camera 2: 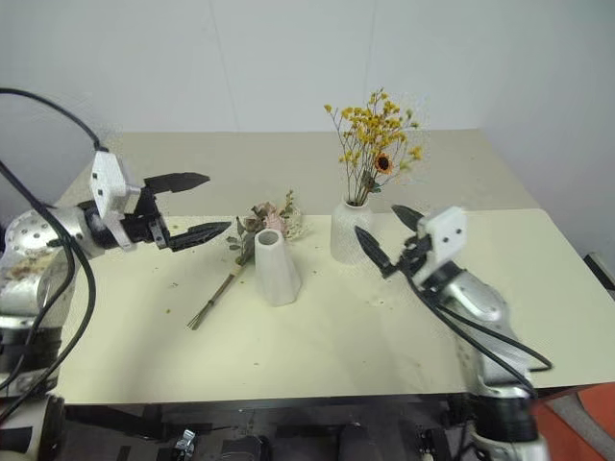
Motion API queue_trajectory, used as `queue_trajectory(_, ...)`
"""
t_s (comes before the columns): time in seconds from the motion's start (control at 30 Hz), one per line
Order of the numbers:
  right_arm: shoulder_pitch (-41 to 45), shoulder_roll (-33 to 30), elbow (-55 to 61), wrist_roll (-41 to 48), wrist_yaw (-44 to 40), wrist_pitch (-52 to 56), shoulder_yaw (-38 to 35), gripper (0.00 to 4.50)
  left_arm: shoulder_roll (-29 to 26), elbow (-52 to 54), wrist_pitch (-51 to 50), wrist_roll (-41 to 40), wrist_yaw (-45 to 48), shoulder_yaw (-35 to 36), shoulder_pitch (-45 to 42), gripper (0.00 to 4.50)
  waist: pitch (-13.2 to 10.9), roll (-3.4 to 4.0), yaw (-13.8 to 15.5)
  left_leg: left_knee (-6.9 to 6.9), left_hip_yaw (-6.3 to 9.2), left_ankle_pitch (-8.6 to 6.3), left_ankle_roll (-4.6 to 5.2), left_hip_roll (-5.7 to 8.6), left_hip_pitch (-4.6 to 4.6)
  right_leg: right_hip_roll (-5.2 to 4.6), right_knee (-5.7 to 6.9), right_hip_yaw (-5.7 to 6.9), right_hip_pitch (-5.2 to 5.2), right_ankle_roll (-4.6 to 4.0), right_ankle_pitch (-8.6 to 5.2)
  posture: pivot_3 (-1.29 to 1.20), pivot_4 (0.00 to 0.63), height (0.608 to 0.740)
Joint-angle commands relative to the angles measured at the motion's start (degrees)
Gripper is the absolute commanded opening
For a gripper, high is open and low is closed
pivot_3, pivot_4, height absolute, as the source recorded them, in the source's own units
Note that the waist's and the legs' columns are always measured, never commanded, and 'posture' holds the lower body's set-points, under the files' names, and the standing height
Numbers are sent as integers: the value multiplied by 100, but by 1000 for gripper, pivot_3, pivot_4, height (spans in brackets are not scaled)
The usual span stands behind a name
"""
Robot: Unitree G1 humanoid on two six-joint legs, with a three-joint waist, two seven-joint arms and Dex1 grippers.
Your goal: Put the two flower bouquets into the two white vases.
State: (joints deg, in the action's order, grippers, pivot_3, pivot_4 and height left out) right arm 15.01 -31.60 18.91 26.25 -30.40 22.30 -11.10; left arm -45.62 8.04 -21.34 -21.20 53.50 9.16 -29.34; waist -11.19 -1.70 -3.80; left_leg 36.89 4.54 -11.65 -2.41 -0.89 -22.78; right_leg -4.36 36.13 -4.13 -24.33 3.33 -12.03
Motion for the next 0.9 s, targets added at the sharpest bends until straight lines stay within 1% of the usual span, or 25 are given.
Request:
queue_trajectory(0.03, -93, -682, 652, 708, -315, 931, -564, 4470, -258, 840, -787, 162, -726, 371, 295, 4500, 0, -1, 0, 1, 0, 0, 0, 0, 1, 0, 0, 0, 1, 12, -7, 0, 150, 740)
queue_trajectory(0.1, -132, -1151, 751, 954, -547, 1366, -696, 4470, -277, 1248, -1425, 73, -1130, 551, 393, 4500, 0, -3, 3, 1, -1, 0, 0, -2, 6, 2, 0, 0, 6, 15, -10, 0, 150, 740)
queue_trajectory(0.17, -113, -1873, 922, 1074, -1037, 1805, -541, 4470, -455, 1723, -2429, -102, -1414, 920, 625, 4500, 0, -3, -10, 1, -1, 0, 0, -4, 13, 3, -2, 0, 13, 17, -12, 0, 150, 740)
queue_trajectory(0.2, -85, -2097, 953, 1136, -1182, 1951, -485, 4470, -522, 1870, -2773, -164, -1490, 1008, 676, 4500, 0, -3, -18, 0, -3, 0, 0, -4, 13, 3, -3, -3, 11, 17, -13, 0, 150, 740)
queue_trajectory(0.23, 9, -2274, 1022, 1223, -1289, 2106, -387, 4470, -752, 1918, -3195, -132, -1488, 886, 746, 4500, 0, -4, -22, -2, -3, -1, 0, -5, 14, 4, -5, -2, 12, 17, -14, 0, 150, 740)
queue_trajectory(0.33, 374, -2658, 1080, 1395, -1688, 2361, -76, 4470, -1106, 1883, -4122, -182, -1544, 363, 582, 4500, 0, -5, -10, -2, -3, -1, 0, -4, 21, 4, -1, -2, 14, 15, -18, 0, 150, 740)
queue_trajectory(0.43, 896, -2881, 1034, 1622, -1902, 2875, 253, 4470, -1311, 1934, -4833, -145, -1659, -273, 247, 4500, -3, -11, 19, 0, -3, -1, 0, -2, 21, 2, -5, 1, 18, 14, -18, 0, 150, 740)
queue_trajectory(0.5, 1385, -2979, 995, 1809, -1937, 3342, 484, 4470, -1266, 1917, -5201, -131, -1765, -609, -8, 4500, -5, -13, 24, 3, -3, -1, 0, -2, 11, 1, -8, 3, 12, 14, -18, 0, 150, 740)
queue_trajectory(0.6, 1735, -2897, 1042, 1897, -1975, 3347, 503, 4470, -1094, 1766, -5362, -175, -1774, -912, -314, 4500, -5, -15, 44, 0, 2, -1, 0, -3, -5, 3, -13, 10, 2, 14, -18, 0, 150, 740)
queue_trajectory(0.7, 1832, -2911, 1085, 1826, -1980, 3276, 501, 4470, -1038, 1435, -5262, -57, -1641, -1540, -667, 4500, -5, -15, 102, -1, 1, -3, 2, -1, -14, 0, -17, 10, -5, 14, -19, 0, 150, 740)
queue_trajectory(0.8, 1785, -2916, 1157, 1807, -1884, 3309, 437, 4470, -1034, 1033, -5261, 125, -1609, -2132, -987, 4500, -6, -16, 125, 2, 0, -3, 2, 2, -15, -2, -16, 9, -4, 15, -19, 0, 150, 740)
queue_trajectory(0.9, 1596, -2909, 1287, 1796, -1728, 3363, 322, 4470, -885, 640, -5142, 141, -1523, -2344, -1173, 4500, -6, -16, 126, 2, 0, -2, 2, 1, -9, -1, -11, 9, -3, 15, -18, 0, 150, 740)
